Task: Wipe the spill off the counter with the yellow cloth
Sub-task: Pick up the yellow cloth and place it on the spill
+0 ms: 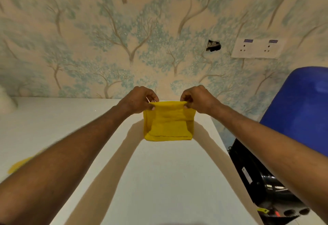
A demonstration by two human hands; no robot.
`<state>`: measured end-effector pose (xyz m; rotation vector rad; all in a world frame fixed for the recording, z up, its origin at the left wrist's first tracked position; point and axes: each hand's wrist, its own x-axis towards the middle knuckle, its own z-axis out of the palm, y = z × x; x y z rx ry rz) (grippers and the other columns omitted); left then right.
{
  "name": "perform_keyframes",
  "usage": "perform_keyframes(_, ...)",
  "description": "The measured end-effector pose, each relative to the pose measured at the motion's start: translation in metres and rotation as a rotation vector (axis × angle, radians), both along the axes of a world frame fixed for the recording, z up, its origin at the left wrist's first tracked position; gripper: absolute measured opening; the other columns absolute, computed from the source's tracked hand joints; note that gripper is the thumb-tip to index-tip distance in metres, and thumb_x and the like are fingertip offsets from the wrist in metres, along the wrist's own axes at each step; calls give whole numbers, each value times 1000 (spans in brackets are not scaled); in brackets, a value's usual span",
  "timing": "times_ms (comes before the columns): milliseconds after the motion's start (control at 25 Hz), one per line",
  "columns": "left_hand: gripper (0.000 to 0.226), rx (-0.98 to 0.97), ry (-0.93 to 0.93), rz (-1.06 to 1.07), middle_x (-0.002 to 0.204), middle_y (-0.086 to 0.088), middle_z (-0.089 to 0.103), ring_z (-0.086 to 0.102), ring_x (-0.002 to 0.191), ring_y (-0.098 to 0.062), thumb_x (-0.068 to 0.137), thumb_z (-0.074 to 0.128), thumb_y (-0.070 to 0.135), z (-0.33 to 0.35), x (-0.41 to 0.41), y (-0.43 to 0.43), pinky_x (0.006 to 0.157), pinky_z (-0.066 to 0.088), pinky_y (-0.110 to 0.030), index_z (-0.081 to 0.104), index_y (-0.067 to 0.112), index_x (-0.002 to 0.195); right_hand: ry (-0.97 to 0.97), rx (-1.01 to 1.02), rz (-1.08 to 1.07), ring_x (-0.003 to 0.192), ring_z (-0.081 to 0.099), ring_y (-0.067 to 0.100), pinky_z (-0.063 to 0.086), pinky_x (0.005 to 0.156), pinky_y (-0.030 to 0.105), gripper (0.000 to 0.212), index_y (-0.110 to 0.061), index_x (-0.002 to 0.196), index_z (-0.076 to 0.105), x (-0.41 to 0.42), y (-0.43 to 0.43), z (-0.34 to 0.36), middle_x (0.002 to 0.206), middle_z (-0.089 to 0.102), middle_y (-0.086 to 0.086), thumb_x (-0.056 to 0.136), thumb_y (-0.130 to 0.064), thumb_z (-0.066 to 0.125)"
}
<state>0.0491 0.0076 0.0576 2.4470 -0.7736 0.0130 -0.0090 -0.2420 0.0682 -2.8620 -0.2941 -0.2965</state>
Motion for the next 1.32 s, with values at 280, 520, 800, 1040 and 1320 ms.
perform_keyframes(280,33,59,-79,-66,103,-8,79,64,81,-12,73,86,12,79,-82,55,65,47,-14,80,12,105,-3,-10,60,83,69,12,55,75,23,27,-11,97,77,-82,45,79,94,78,6,72,-10,87)
perform_keyframes(520,34,78,-129,-117,97,-5,79,62,71,0,70,89,17,127,-172,145,58,44,-5,80,12,103,-60,-96,50,74,64,2,42,62,12,26,-22,95,79,-167,131,130,90,79,-5,70,-21,89)
perform_keyframes(800,34,62,-17,-185,95,-2,80,73,81,-10,74,86,22,148,-293,291,72,59,-24,79,15,107,154,-43,116,76,70,4,50,66,16,21,-28,86,76,-279,262,160,81,76,-13,70,-20,88)
perform_keyframes(1040,31,32,210,-146,89,2,81,73,76,-2,75,86,16,128,-331,389,69,60,-19,80,18,105,462,105,224,79,72,-1,52,66,12,20,-28,90,77,-307,353,134,88,79,-11,73,-24,87)
perform_keyframes(1320,55,267,129,267,149,-11,54,48,140,-26,93,65,37,-48,-312,479,116,34,-34,55,12,142,261,44,83,135,52,25,41,110,44,44,-24,133,59,-294,460,-48,145,57,4,91,-13,60)
